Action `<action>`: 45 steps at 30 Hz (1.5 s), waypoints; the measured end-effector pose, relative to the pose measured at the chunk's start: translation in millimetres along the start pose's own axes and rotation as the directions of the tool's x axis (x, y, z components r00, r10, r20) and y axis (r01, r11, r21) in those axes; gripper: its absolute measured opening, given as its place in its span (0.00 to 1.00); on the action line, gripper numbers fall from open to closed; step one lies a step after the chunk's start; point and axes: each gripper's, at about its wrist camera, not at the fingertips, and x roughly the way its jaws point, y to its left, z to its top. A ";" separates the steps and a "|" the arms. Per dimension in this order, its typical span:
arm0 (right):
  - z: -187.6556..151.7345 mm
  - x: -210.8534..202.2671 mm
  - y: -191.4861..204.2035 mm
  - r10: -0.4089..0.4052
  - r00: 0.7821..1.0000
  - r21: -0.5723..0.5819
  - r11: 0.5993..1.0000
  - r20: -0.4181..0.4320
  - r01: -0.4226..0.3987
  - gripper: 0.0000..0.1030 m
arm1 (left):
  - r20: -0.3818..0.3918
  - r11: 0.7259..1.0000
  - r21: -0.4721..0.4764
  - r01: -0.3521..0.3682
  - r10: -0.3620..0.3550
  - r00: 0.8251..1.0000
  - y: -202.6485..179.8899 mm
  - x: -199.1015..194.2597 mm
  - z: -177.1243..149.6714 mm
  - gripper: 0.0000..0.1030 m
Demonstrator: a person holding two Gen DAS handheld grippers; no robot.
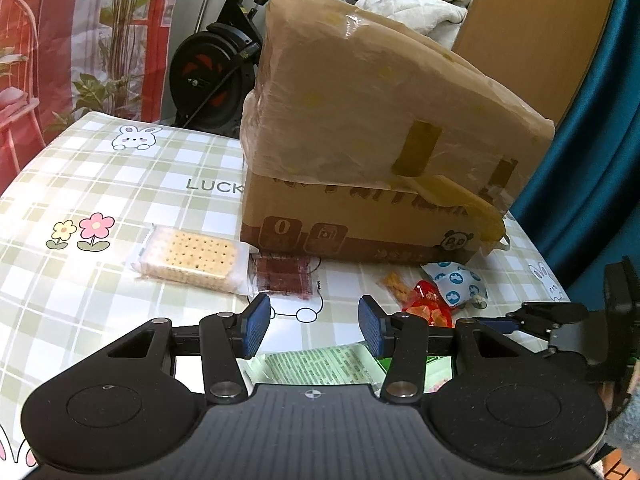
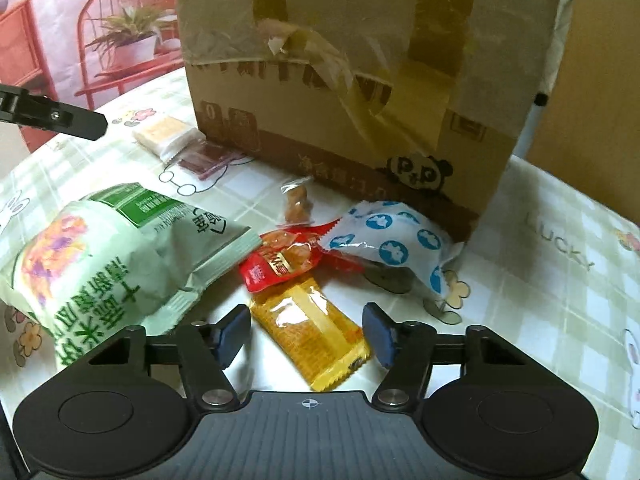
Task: Organize snacks
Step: 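Grasp the small yellow sachet with the right tool and lift it, then grasp the clear packet of red snacks with the left tool while the right tool holds the yellow sachet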
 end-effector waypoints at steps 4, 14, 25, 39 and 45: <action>-6.7 -5.2 -4.1 0.016 0.999 0.031 0.999 0.037 -0.017 0.42 | 0.000 1.000 0.002 0.007 -0.007 1.000 0.5 -1.3 -1.8 0.49; -37.6 -23.2 4.8 -0.049 0.988 0.165 0.986 0.146 0.025 0.29 | -0.014 0.999 0.041 0.010 -0.010 1.000 4.0 5.3 2.5 0.47; -60.2 -33.5 -21.6 -0.211 0.951 0.407 0.907 0.225 0.105 0.29 | -0.086 0.993 0.106 0.058 -0.049 0.995 11.9 55.1 39.0 0.46; -62.5 -33.2 -21.5 -0.194 0.949 0.418 0.905 0.248 0.076 0.29 | -0.187 0.987 0.157 -0.023 0.053 0.981 5.3 135.1 40.4 0.66; -62.8 -33.2 -22.5 -0.188 0.949 0.420 0.905 0.251 0.068 0.29 | -0.159 0.971 0.221 -0.090 0.127 0.979 -1.0 142.3 34.7 0.81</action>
